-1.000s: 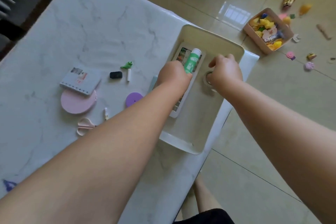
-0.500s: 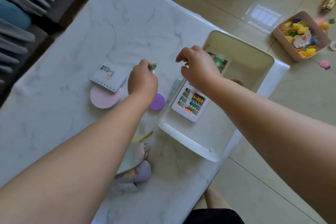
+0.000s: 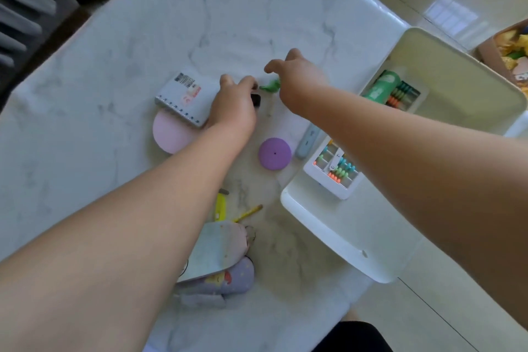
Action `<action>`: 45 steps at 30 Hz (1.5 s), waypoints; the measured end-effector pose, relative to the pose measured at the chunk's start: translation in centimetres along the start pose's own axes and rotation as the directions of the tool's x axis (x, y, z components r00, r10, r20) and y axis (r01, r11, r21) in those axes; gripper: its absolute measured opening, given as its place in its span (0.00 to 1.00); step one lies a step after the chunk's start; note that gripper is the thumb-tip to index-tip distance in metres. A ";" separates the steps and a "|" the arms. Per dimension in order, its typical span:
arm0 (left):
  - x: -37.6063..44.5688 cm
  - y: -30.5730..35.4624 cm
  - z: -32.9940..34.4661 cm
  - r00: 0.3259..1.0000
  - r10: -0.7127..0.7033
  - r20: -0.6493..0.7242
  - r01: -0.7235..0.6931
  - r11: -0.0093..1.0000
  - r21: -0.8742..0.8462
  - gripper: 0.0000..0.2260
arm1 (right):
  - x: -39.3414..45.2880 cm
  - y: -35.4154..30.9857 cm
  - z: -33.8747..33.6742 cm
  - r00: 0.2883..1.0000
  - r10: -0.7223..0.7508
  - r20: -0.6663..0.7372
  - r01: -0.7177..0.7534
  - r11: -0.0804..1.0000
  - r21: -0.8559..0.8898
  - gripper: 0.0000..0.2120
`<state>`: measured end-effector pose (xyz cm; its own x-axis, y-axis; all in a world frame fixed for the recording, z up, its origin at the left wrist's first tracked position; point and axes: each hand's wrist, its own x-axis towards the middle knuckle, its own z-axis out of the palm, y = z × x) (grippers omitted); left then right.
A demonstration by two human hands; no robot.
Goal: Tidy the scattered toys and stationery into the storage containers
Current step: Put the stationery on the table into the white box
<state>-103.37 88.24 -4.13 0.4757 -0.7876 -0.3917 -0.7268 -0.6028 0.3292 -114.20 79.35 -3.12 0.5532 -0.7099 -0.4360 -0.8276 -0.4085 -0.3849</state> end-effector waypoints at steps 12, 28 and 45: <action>-2.0 1.8 -1.9 0.995 0.050 -0.085 -0.059 0.991 -0.116 0.11 | -1.8 1.2 -2.7 0.971 0.098 -0.218 -0.072 0.990 0.124 0.09; -10.4 9.2 -1.8 0.956 0.288 0.052 -0.238 0.869 -0.434 0.10 | -14.6 10.5 -6.1 0.835 0.407 -0.371 -0.284 0.895 0.343 0.17; -8.1 -1.6 0.7 0.960 0.014 0.280 -0.003 0.999 -0.037 0.29 | -6.4 0.1 -0.8 0.980 0.172 0.096 -0.124 0.918 -0.378 0.19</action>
<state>-106.44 95.69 -2.09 0.3082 -0.7283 -0.6121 -0.7093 -0.6047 0.3624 -117.92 83.38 0.32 0.4093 -0.7111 -0.5716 -0.8638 -0.5038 0.0082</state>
